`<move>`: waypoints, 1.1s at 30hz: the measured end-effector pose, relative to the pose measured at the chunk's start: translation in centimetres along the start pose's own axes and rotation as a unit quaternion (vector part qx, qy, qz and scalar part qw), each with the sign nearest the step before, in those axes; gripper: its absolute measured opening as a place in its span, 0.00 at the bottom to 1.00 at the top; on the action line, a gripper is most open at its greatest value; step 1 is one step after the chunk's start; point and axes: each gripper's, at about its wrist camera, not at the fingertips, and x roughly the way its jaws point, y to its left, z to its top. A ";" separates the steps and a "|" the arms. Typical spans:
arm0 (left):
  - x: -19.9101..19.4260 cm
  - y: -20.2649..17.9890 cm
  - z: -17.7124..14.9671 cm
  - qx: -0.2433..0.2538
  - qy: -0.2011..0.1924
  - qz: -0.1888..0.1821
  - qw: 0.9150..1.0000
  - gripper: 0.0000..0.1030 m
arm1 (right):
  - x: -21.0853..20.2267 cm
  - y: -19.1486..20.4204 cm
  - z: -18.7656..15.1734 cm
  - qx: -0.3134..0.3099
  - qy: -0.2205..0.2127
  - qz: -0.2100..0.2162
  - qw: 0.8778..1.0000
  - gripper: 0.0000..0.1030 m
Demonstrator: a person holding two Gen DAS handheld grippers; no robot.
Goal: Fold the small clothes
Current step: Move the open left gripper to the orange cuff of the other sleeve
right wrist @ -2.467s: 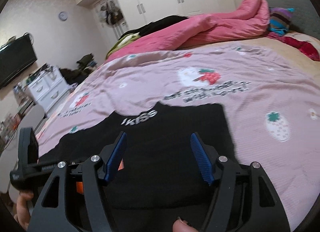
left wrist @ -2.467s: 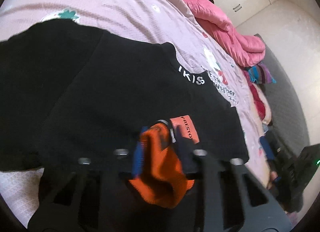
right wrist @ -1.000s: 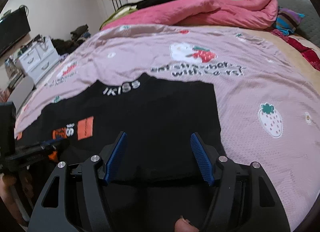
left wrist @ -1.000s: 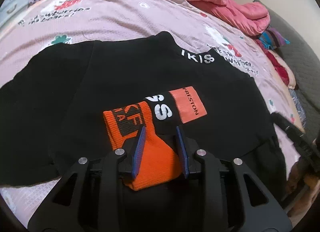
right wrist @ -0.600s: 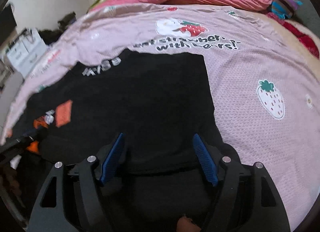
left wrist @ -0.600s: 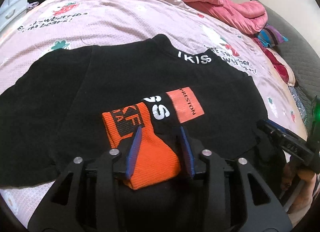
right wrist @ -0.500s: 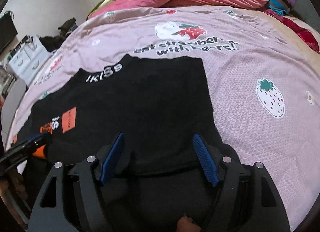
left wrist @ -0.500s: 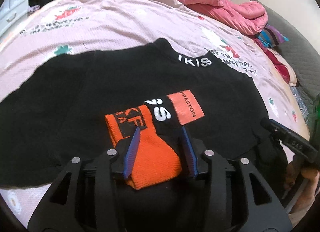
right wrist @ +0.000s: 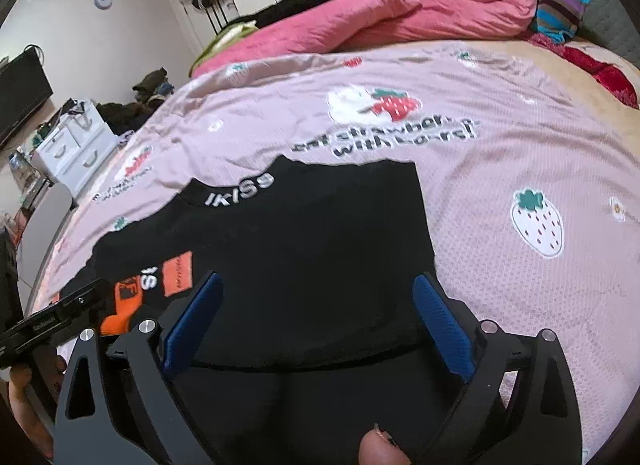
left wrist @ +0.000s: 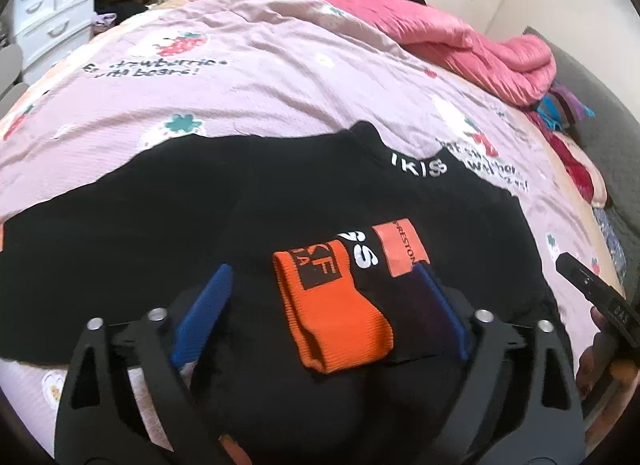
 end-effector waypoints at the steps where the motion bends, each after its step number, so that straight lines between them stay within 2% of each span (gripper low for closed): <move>1: -0.3 0.1 -0.1 -0.001 -0.004 0.004 1.000 0.89 | -0.1 0.3 0.0 -0.003 -0.002 0.002 1.000 0.94; 5: -1.3 -0.1 -0.6 0.017 -0.026 0.060 0.998 0.91 | -0.5 1.5 0.1 -0.021 -0.011 0.008 1.000 0.94; 15: -3.5 2.3 -2.0 -0.011 -0.045 0.101 0.994 0.91 | -1.8 5.6 -0.4 -0.064 -0.034 0.029 0.997 0.96; 21: -5.5 3.9 -2.1 -0.022 -0.071 0.145 0.987 0.91 | -2.4 8.7 -0.9 -0.099 -0.042 0.045 0.993 0.96; 26: -7.3 5.6 -2.3 -0.044 -0.091 0.164 0.981 0.91 | -2.7 11.6 -1.7 -0.133 -0.046 0.064 0.988 0.96; 33: -8.4 8.8 -2.9 -0.085 -0.095 0.196 0.972 0.91 | -2.6 14.6 -2.6 -0.174 -0.048 0.081 0.980 0.96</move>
